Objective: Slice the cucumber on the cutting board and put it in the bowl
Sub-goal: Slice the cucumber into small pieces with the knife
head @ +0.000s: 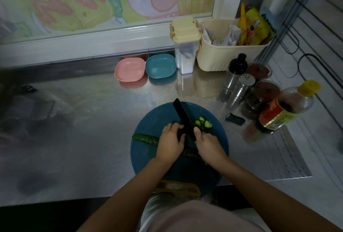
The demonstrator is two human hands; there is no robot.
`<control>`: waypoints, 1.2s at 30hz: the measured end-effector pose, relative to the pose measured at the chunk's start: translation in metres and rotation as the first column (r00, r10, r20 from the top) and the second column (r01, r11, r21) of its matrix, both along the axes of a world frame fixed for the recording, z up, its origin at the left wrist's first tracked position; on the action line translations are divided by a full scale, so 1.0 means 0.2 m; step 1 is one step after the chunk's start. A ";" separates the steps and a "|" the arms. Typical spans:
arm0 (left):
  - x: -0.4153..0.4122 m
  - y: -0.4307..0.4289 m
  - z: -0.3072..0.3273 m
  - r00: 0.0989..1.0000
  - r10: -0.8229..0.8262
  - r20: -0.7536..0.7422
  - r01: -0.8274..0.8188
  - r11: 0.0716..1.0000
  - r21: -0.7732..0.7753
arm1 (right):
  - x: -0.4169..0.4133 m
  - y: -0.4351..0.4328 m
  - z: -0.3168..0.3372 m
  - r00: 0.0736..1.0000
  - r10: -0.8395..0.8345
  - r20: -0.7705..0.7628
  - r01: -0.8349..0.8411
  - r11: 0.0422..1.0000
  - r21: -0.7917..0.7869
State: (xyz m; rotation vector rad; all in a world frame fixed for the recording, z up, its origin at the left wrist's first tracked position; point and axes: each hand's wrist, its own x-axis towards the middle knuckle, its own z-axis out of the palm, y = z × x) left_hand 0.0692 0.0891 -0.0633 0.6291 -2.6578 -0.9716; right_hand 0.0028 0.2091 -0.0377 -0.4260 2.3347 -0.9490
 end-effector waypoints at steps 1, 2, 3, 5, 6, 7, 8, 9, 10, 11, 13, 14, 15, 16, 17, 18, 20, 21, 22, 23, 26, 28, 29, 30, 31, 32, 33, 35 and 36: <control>0.00 0.00 0.00 1.000 0.010 0.000 -0.010 1.000 0.002 | 0.00 0.01 0.01 1.000 0.002 -0.009 -0.002 1.000 -0.011; -0.01 0.01 0.00 1.000 0.017 0.003 -0.017 1.000 0.003 | 0.01 0.02 0.01 1.000 0.004 -0.020 -0.005 1.000 -0.020; -0.01 0.01 0.00 1.000 0.020 0.006 -0.020 1.000 0.004 | 0.01 0.03 0.02 1.000 0.006 -0.028 -0.006 1.000 -0.029; -0.01 0.01 0.00 1.000 0.022 0.007 -0.022 1.000 0.006 | 0.02 0.03 0.02 0.999 0.007 -0.031 -0.009 0.999 -0.038; -0.01 0.00 0.00 1.000 0.022 0.004 -0.022 1.000 0.005 | 0.02 0.02 0.02 1.000 0.007 -0.030 -0.009 0.999 -0.036; -0.01 0.00 0.00 1.000 0.021 0.002 -0.021 1.000 0.003 | 0.02 0.02 0.02 0.999 0.007 -0.033 -0.008 0.999 -0.032; -0.01 0.00 0.00 1.000 0.019 0.001 -0.019 1.000 0.000 | 0.03 0.01 0.01 0.999 0.008 -0.041 -0.009 1.000 -0.026; -0.01 0.01 0.00 1.000 0.018 0.001 -0.018 1.000 -0.004 | 0.03 0.01 0.00 0.999 0.009 -0.048 -0.010 1.000 -0.020; -0.01 0.01 0.00 1.000 0.017 0.000 -0.017 1.000 -0.008 | 0.03 0.01 0.00 0.999 0.012 -0.052 -0.013 1.000 -0.015; -0.01 0.01 0.00 1.000 0.016 -0.002 -0.016 1.000 -0.012 | 0.03 0.01 0.00 0.999 0.014 -0.050 -0.015 1.000 -0.010; -0.01 0.01 0.00 1.000 0.014 -0.004 -0.014 1.000 -0.013 | 0.02 0.00 0.00 0.999 0.015 -0.030 -0.015 1.000 0.001; -0.01 0.00 0.00 1.000 0.013 -0.003 -0.013 1.000 -0.009 | 0.02 -0.01 0.00 1.000 0.014 -0.019 -0.014 1.000 0.010; -0.01 0.00 0.00 1.000 0.011 -0.003 -0.011 1.000 -0.004 | 0.01 -0.01 0.01 1.000 0.015 -0.010 -0.015 1.000 0.018; 0.00 0.00 0.00 1.000 0.010 -0.003 -0.010 1.000 0.000 | 0.00 -0.02 0.01 1.000 0.018 -0.005 -0.018 1.000 0.025; 0.00 0.00 0.00 1.000 0.010 -0.001 -0.010 1.000 0.003 | 0.00 -0.04 0.01 1.000 0.022 -0.005 -0.022 0.999 0.026; 0.00 0.00 0.00 1.000 0.013 0.003 -0.013 1.000 0.003 | 0.00 -0.05 0.01 1.000 0.028 -0.007 -0.027 0.999 0.023; 0.00 0.00 0.00 1.000 0.020 0.011 -0.020 1.000 0.002 | 0.01 -0.09 0.01 0.999 0.037 -0.019 -0.036 0.999 0.017; 0.00 0.00 0.00 1.000 0.021 0.013 -0.021 1.000 0.002 | 0.01 -0.10 0.01 0.999 0.033 -0.026 -0.032 0.999 0.020; 0.00 0.00 0.00 1.000 0.019 0.014 -0.019 1.000 0.000 | 0.01 -0.11 0.00 0.999 0.026 -0.029 -0.025 0.999 0.025; 0.00 0.01 0.00 1.000 0.017 0.012 -0.017 1.000 -0.005 | 0.00 -0.11 0.00 0.999 0.019 -0.030 -0.018 0.999 0.030; 0.01 0.01 0.00 1.000 0.028 -0.001 -0.028 1.000 -0.007 | -0.01 -0.09 -0.01 1.000 0.007 -0.024 -0.006 0.999 0.041; 0.00 0.01 0.00 0.999 0.032 -0.005 -0.032 0.999 -0.004 | -0.01 -0.07 -0.01 1.000 0.009 -0.025 -0.008 0.999 0.042; 0.00 0.01 0.00 0.999 0.031 -0.007 -0.031 1.000 -0.003 | 0.00 -0.06 -0.01 1.000 0.013 -0.021 -0.012 0.999 0.042; 0.00 0.00 0.00 0.999 0.031 -0.008 -0.031 1.000 -0.001 | 0.00 -0.06 -0.01 1.000 0.017 -0.016 -0.016 0.999 0.043; 0.00 0.00 0.00 0.999 0.031 -0.010 -0.031 1.000 0.001 | 0.01 -0.05 -0.01 1.000 0.018 -0.014 -0.017 0.999 0.043; 0.00 0.01 0.00 0.999 0.030 -0.011 -0.030 1.000 0.002 | 0.02 -0.04 -0.01 1.000 0.017 -0.015 -0.017 0.999 0.042; 0.00 0.01 0.00 0.999 0.031 -0.010 -0.031 1.000 0.002 | 0.03 -0.03 -0.01 1.000 0.018 -0.019 -0.017 0.999 0.039; 0.00 0.00 0.00 0.999 0.032 -0.008 -0.032 0.999 -0.004 | 0.04 -0.02 0.00 0.999 0.019 -0.030 -0.018 0.999 0.032; 0.01 0.00 0.01 0.999 0.032 -0.007 -0.032 0.999 -0.009 | 0.05 -0.01 0.01 0.999 0.020 -0.034 -0.019 0.999 0.030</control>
